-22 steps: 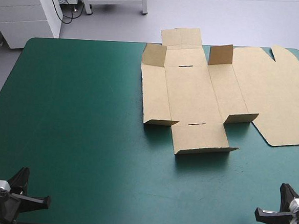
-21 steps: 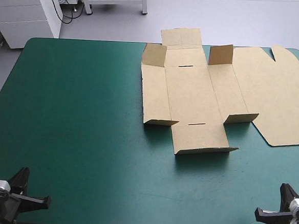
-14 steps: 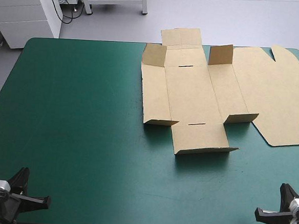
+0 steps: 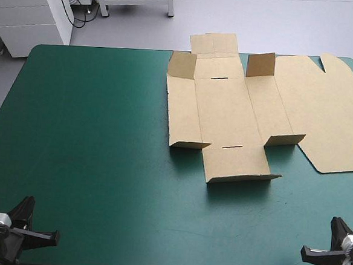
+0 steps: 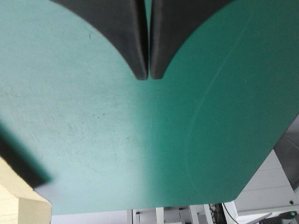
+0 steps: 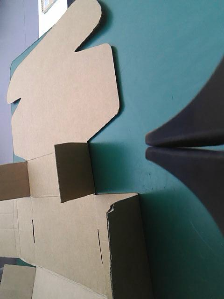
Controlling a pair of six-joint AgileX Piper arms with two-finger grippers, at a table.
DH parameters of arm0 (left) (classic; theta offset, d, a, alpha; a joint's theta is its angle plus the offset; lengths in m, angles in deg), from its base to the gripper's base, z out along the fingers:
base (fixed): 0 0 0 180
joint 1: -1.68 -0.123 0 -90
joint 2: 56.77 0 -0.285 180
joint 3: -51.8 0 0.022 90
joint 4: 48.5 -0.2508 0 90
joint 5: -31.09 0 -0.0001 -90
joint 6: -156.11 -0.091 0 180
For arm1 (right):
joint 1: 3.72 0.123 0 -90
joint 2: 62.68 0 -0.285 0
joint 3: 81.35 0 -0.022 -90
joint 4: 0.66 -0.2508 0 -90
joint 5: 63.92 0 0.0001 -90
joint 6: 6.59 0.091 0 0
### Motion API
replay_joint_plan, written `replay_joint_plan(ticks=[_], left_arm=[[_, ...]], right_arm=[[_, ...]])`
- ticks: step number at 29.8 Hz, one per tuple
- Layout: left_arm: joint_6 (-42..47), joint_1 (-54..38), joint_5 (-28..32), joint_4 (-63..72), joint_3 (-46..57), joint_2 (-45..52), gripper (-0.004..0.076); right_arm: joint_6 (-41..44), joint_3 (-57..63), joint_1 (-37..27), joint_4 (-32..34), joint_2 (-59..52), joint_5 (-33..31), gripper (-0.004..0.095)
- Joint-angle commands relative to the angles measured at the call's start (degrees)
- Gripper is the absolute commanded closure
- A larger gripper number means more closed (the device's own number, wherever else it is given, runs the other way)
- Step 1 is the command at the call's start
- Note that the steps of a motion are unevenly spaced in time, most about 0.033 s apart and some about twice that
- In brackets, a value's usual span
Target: Fold the box
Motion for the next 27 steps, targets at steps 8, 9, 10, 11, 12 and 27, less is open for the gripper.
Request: replay_joint_plan(ticks=[8,9,10,11,12,27], left_arm=[[-5.29,0.05,4.9,8.76,-6.45,-12.12,0.0731],[-5.4,0.05,4.61,10.23,-7.2,-14.6,0.0731],[-5.52,0.05,4.49,11.1,-8.0,-16.57,0.0731],[-5.52,0.05,4.51,12.66,-8.91,-19.61,0.0731],[-5.52,0.05,4.51,13.74,-9.94,-21.61,0.0731],[-7.26,0.05,-1.97,28.68,-26.27,-53.73,0.0731]], right_arm=[[0.06,-1.23,0.17,0.37,-1.08,4.2,0.0922],[0.06,-1.23,0.17,0.37,-1.08,4.2,0.0922],[0.06,-1.23,0.17,0.37,-1.08,4.2,0.0922],[0.06,-1.23,0.17,0.37,-1.08,4.2,0.0922],[0.06,-1.23,0.17,0.37,-1.08,4.2,0.0922],[0.06,-1.23,0.17,0.37,-1.08,4.2,0.0922]])
